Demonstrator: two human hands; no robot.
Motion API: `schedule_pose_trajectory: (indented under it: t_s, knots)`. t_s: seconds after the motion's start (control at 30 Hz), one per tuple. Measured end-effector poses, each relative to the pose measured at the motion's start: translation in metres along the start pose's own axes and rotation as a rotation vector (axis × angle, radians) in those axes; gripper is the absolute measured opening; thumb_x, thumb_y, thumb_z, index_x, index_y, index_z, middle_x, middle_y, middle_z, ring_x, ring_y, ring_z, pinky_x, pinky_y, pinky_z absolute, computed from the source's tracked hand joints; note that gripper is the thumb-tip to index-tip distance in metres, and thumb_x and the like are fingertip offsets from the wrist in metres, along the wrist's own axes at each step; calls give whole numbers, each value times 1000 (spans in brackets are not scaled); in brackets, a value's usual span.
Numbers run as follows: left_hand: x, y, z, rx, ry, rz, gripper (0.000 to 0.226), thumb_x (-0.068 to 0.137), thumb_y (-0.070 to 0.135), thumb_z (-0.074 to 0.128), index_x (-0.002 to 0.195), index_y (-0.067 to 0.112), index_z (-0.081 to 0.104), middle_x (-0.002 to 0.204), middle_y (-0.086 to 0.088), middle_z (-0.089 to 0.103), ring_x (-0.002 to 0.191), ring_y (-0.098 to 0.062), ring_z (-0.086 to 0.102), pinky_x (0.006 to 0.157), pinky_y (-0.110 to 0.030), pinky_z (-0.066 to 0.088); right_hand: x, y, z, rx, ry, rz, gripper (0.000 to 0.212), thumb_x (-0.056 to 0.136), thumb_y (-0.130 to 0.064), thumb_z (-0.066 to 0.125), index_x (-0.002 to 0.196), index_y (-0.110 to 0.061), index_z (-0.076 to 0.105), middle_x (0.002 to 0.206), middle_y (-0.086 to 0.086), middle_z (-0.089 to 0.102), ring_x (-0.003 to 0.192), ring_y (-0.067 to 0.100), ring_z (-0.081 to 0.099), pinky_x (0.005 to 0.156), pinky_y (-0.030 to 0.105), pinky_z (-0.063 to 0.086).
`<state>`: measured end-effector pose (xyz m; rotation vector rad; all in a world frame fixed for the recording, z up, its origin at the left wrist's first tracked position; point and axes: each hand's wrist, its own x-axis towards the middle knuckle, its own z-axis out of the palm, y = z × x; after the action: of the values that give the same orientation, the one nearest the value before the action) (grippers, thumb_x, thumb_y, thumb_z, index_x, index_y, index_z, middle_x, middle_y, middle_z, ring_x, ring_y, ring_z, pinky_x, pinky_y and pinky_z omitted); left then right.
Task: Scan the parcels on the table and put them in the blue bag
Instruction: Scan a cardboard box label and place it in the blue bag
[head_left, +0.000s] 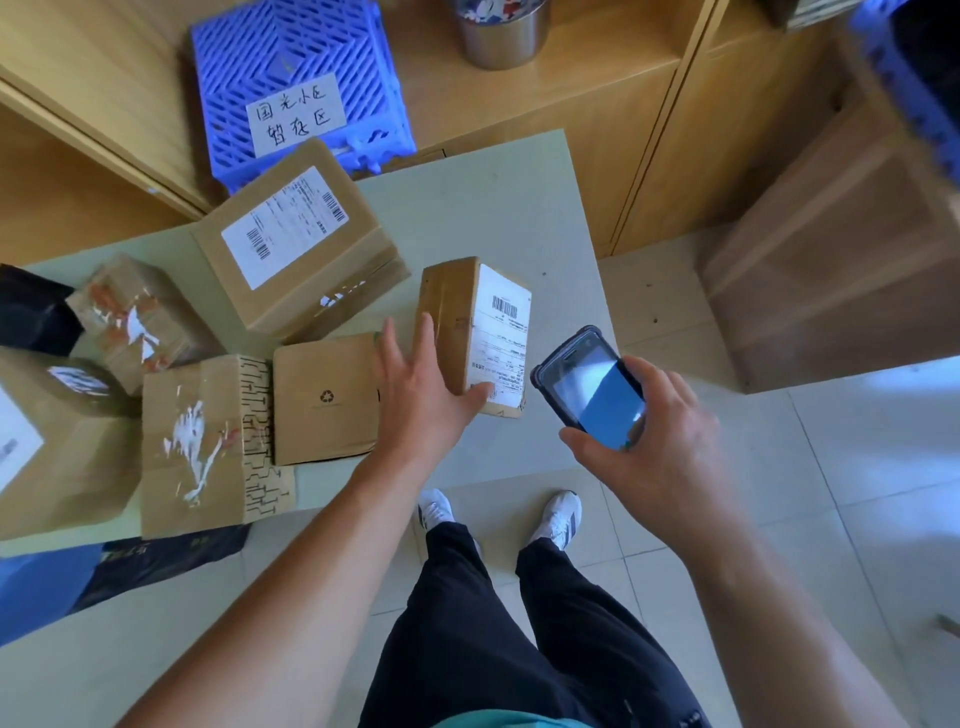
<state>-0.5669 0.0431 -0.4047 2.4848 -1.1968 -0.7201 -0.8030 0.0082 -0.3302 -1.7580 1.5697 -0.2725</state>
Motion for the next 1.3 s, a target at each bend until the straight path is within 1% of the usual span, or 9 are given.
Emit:
schedule_pose_trajectory:
  t_s: [0.1, 0.2, 0.3, 0.6, 0.7, 0.77, 0.87, 1.1, 1.3]
  knots:
    - [0, 2, -2, -32, -111, -52, 109, 76, 57, 79, 162, 34, 15, 153, -11, 39, 142, -33, 38, 110, -40, 38, 0, -2, 3, -22, 15, 34, 81, 67, -55, 80, 136, -24, 50, 111, -10, 55, 91, 19, 59, 77, 33, 50]
    - [-4, 1, -6, -106, -123, -104, 109, 78, 52, 81, 161, 39, 11, 146, -4, 44, 129, -26, 52, 95, -31, 40, 0, -1, 1, -40, 28, 68, 77, 67, -56, 79, 132, -24, 52, 111, -7, 57, 92, 21, 60, 77, 39, 54]
    - [-10, 0, -14, -202, -50, -103, 114, 75, 50, 82, 159, 45, 4, 153, 1, 38, 133, -24, 50, 101, -36, 45, -1, -1, -6, -77, 27, 105, 72, 68, -52, 79, 129, -23, 53, 111, -7, 58, 96, 19, 56, 76, 35, 50]
    - [-35, -9, -89, -285, 157, -46, 119, 79, 46, 84, 164, 36, 2, 168, 8, 22, 151, -15, 29, 109, -24, 29, -8, -53, -14, -117, -23, 48, 70, 71, -51, 78, 130, -23, 53, 103, -11, 48, 89, 14, 47, 69, 30, 42]
    - [-45, -26, -119, -303, 227, -39, 120, 76, 50, 85, 164, 35, 5, 168, 7, 22, 153, -16, 25, 122, -38, 29, -17, -85, -9, -148, -16, -6, 71, 70, -53, 77, 131, -25, 53, 102, -10, 50, 88, 13, 49, 67, 30, 41]
    - [-53, -41, -140, -337, 266, -52, 119, 75, 49, 86, 164, 36, 8, 167, 7, 23, 152, -16, 26, 122, -42, 30, -26, -110, -4, -163, -18, -42, 71, 70, -54, 76, 130, -25, 52, 103, -9, 52, 88, 14, 51, 65, 29, 42]
    - [-68, -74, -173, -387, 312, -58, 117, 76, 46, 86, 164, 36, 9, 167, 8, 24, 152, -15, 26, 120, -37, 28, -46, -151, 12, -206, -56, -94, 70, 72, -55, 75, 131, -26, 50, 105, -7, 54, 89, 15, 52, 64, 28, 41]
    - [-108, -200, -258, -481, 431, -75, 118, 77, 46, 86, 162, 40, 5, 161, 9, 27, 150, -13, 28, 119, -45, 36, -111, -264, 98, -233, -144, -244, 72, 72, -57, 72, 134, -29, 47, 113, -9, 54, 92, 12, 47, 74, 28, 41]
    - [-163, -337, -335, -500, 564, -179, 115, 76, 50, 85, 160, 43, 7, 155, 7, 32, 145, -14, 34, 113, -45, 44, -172, -372, 201, -194, -169, -454, 81, 61, -66, 69, 132, -34, 49, 114, -12, 57, 102, 17, 58, 81, 37, 51]
